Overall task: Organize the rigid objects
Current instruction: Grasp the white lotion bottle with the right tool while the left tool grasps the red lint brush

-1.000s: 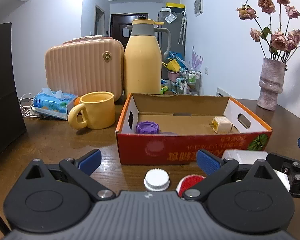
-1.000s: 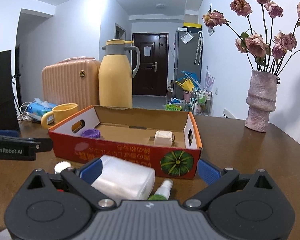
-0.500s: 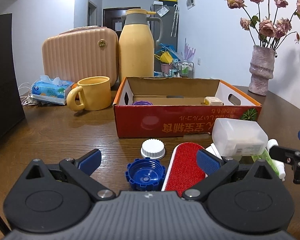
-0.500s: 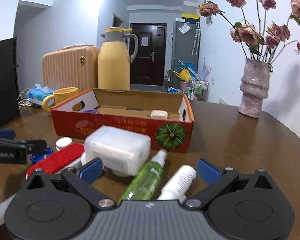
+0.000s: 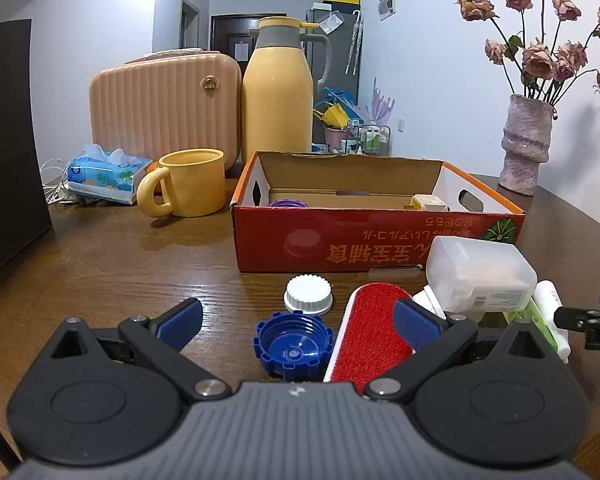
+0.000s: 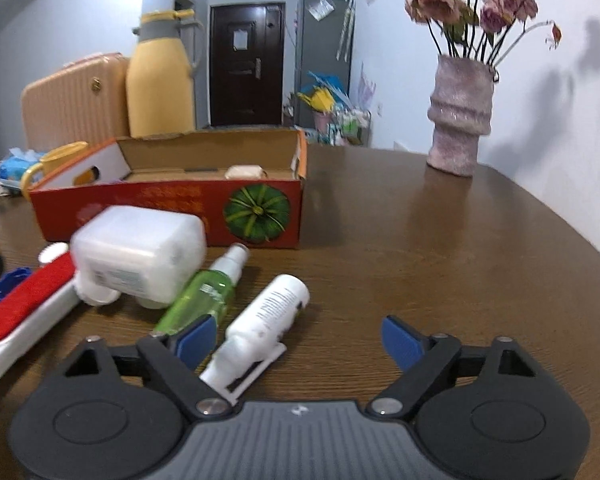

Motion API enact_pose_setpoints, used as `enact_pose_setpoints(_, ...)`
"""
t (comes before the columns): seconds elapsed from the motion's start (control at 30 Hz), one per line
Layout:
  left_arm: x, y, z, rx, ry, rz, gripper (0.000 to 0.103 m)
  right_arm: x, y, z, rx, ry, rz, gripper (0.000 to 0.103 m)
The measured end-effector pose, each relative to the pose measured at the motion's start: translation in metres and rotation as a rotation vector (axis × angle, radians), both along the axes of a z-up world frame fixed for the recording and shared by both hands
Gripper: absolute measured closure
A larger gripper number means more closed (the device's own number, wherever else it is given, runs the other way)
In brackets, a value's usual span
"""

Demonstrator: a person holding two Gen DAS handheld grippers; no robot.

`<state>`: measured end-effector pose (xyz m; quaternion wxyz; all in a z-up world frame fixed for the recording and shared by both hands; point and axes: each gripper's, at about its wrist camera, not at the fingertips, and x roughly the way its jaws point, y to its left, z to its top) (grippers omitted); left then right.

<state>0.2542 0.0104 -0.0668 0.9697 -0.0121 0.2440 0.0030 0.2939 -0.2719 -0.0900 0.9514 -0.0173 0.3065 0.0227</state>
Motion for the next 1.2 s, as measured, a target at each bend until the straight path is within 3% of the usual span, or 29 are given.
enact_pose_setpoints(0.17, 0.001, 0.001, -0.002, -0.003, 0.007, 0.009, 0.0, 0.017, -0.002, -0.008, 0.009, 0.047, 0.021, 0.027)
enact_pose_setpoints(0.27, 0.001, 0.002, -0.002, -0.004, 0.009, 0.014, 0.0, 0.028, -0.001, -0.014, -0.003, 0.08, 0.028, 0.042)
enact_pose_setpoints(0.37, 0.002, 0.002, -0.003, -0.004, 0.013, 0.02, 0.0, 0.03, -0.002, -0.015, 0.018, 0.07, 0.063, 0.059)
enact_pose_setpoints(0.4, 0.002, 0.002, -0.003, -0.005, 0.013, 0.022, 0.0, 0.03, -0.001, -0.016, 0.024, 0.064, 0.074, 0.069)
enact_pose_setpoints(0.43, 0.002, 0.002, -0.003, -0.004, 0.014, 0.024, 0.0, 0.03, -0.001, -0.016, 0.029, 0.056, 0.079, 0.071)
enact_pose_setpoints(0.67, 0.004, 0.001, -0.005, 0.009, 0.022, 0.032, 0.0, 0.024, -0.004, -0.018, 0.057, 0.01, 0.082, 0.076)
enact_pose_setpoints(1.2, 0.009, -0.003, -0.003, 0.023, 0.057, 0.031, 0.0, 0.01, -0.017, -0.011, 0.135, -0.069, 0.083, 0.076)
